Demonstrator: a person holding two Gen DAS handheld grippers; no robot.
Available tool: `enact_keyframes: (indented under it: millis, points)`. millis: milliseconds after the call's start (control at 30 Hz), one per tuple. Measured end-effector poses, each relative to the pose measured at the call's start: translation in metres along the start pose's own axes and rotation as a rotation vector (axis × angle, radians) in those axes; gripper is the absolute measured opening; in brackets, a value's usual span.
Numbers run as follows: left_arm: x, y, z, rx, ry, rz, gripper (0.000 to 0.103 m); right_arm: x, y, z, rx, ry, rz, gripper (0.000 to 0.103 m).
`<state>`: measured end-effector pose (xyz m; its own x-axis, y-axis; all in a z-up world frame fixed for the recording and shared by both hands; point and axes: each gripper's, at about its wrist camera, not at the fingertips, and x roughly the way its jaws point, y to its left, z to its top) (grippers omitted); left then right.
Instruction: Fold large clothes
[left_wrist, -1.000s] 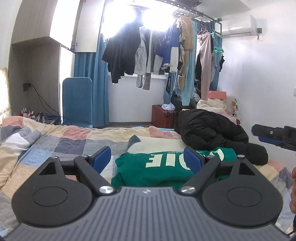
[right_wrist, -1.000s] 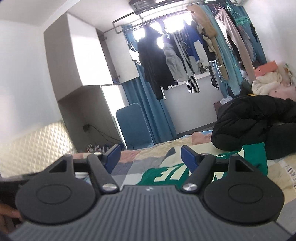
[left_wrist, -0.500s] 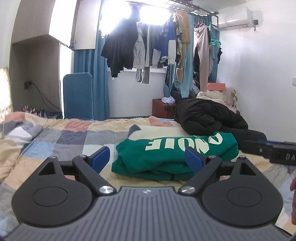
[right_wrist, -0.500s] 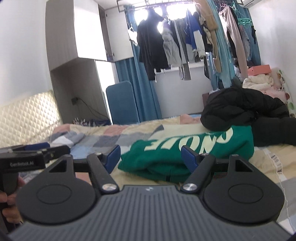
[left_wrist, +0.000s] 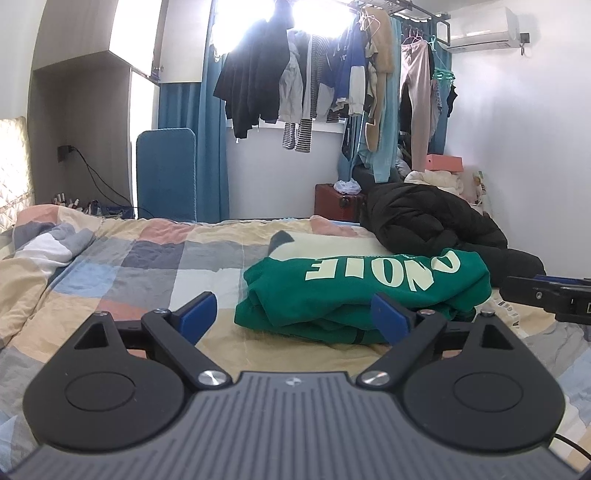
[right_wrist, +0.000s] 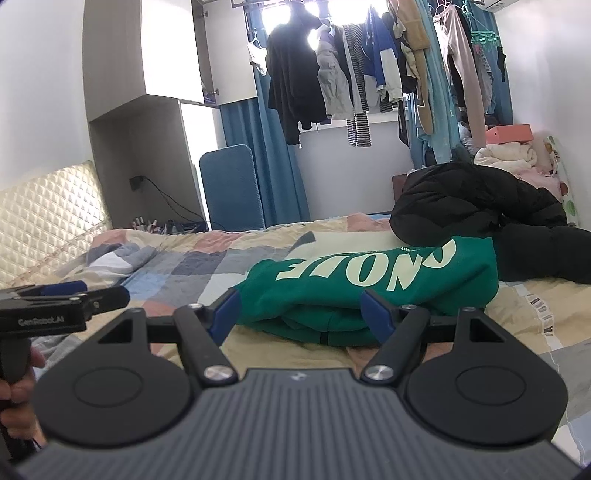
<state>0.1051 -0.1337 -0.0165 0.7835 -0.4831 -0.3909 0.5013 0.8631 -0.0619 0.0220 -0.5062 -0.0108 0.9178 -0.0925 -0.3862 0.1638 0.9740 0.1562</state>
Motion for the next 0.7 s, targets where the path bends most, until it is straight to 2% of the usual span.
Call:
enact_keyframes:
  millis: [333, 467, 633, 667, 700]
  points:
    - [0.0007, 0.0023, -0.0004, -0.028, -0.007, -0.029, 0.102, 0.0004, -0.0028, 0.0030, 0.007, 0.012, -0.007, 0.074]
    - [0.0009, 0.0068, -0.0011, -0.045, -0.002, -0.023, 0.103, 0.0005, -0.0018, 0.0033, -0.006, 0.008, -0.038, 0.088]
    - [-0.0002, 0.0074, -0.0009, -0.052, -0.007, -0.020, 0.103, 0.0019, -0.0027, 0.0037, -0.003, 0.032, -0.073, 0.091]
    - [-0.0002, 0.0071, -0.0007, -0.049, -0.008, -0.018, 0.103, 0.0022, -0.0028, 0.0034, -0.003, 0.034, -0.078, 0.101]
    - [-0.0002, 0.0063, -0.0008, -0.048, -0.007, -0.016, 0.103, 0.0022, -0.0035, 0.0034, 0.000, 0.032, -0.081, 0.103]
